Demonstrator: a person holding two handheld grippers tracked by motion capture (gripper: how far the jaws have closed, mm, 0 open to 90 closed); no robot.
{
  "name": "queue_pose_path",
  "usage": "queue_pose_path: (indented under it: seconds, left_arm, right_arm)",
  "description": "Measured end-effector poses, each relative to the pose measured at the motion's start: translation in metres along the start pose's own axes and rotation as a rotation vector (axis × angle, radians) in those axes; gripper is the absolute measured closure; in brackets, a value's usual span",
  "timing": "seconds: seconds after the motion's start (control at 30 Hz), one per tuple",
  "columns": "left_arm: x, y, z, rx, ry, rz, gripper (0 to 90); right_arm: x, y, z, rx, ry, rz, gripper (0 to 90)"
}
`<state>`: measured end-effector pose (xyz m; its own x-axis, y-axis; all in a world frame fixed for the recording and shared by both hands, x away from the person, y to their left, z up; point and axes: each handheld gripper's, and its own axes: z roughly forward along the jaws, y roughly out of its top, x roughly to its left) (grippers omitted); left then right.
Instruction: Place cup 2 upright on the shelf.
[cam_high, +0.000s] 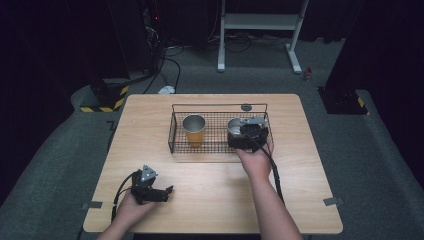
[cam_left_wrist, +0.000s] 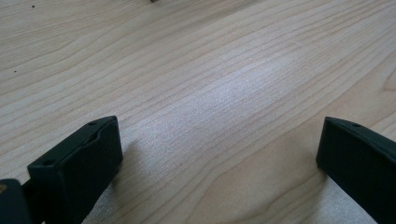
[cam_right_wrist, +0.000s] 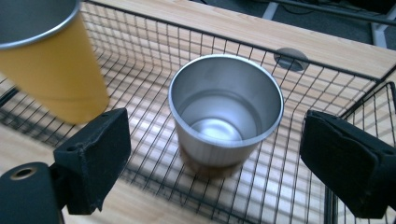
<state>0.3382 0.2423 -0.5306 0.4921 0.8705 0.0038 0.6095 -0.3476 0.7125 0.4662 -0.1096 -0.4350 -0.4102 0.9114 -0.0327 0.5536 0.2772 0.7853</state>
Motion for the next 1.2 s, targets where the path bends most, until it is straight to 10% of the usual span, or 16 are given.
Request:
queue_pose_path:
  seconds: [0.47,0.8,1.2]
  left_arm:
    - [0.0,0.0,0.0,0.0,0.0,0.0,0.7]
    - [0.0,0.0,0.0,0.003,0.001,0.001,0.7]
    - [-0.001,0.0,0.0,0.0,0.003,-0.004,0.7]
  right_arm:
    - [-0.014,-0.064,-0.044,-0.022,0.011,0.003,9.2]
    - [-0.026,-0.135,-0.052,0.066,0.008,0.003,9.4]
    - [-0.035,-0.161,-0.057,0.129,0.011,0.014,9.0]
